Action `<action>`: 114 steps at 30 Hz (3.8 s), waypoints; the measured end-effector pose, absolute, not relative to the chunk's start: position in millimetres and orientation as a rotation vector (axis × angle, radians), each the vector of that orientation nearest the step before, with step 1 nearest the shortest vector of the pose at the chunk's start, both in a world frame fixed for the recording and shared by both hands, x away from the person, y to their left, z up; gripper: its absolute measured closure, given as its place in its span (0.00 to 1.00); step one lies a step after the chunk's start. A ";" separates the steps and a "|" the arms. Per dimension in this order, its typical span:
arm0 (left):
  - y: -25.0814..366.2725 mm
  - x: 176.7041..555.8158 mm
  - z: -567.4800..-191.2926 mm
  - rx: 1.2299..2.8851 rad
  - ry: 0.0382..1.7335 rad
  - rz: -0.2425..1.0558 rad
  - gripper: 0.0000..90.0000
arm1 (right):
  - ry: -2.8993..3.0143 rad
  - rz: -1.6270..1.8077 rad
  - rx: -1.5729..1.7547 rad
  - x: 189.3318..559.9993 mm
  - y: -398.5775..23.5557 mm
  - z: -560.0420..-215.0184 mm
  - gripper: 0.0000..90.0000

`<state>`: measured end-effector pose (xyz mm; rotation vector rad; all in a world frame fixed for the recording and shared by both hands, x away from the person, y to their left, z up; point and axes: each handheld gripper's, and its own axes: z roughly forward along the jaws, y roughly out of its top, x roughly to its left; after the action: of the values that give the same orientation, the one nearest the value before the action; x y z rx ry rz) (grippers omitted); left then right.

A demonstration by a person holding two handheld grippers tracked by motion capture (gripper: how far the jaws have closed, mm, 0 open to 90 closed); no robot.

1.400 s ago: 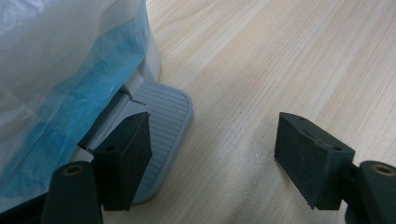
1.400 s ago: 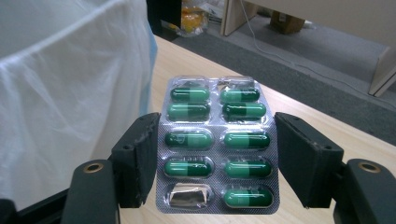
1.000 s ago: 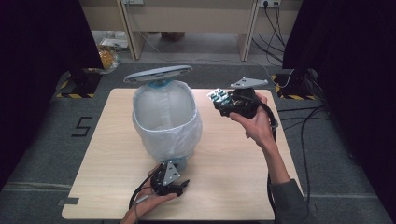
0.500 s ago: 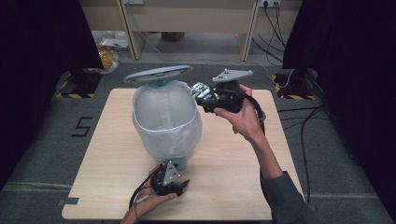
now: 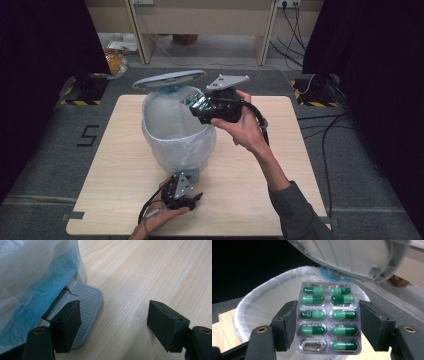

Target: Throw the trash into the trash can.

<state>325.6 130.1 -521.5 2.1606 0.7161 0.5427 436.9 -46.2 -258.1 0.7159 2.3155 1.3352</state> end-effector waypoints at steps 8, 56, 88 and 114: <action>130.2 325.7 -521.5 2.162 0.716 0.545 0.30 | 2.339 1.318 0.690 439.8 -32.1 -259.8 0.38; 131.0 325.5 -521.6 2.163 0.706 0.536 0.30 | 2.297 1.326 0.774 447.6 -38.1 -269.7 0.20; 131.1 325.5 -521.6 2.166 0.705 0.537 0.30 | 2.125 1.295 1.017 434.4 -159.5 -309.8 0.19; 131.2 325.5 -521.4 2.170 0.701 0.539 0.30 | 2.103 1.148 1.119 409.8 -209.1 -388.8 0.19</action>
<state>325.5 131.2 -521.4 2.1705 0.7010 0.5391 409.8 -209.1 -388.8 1.1192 2.1029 1.1480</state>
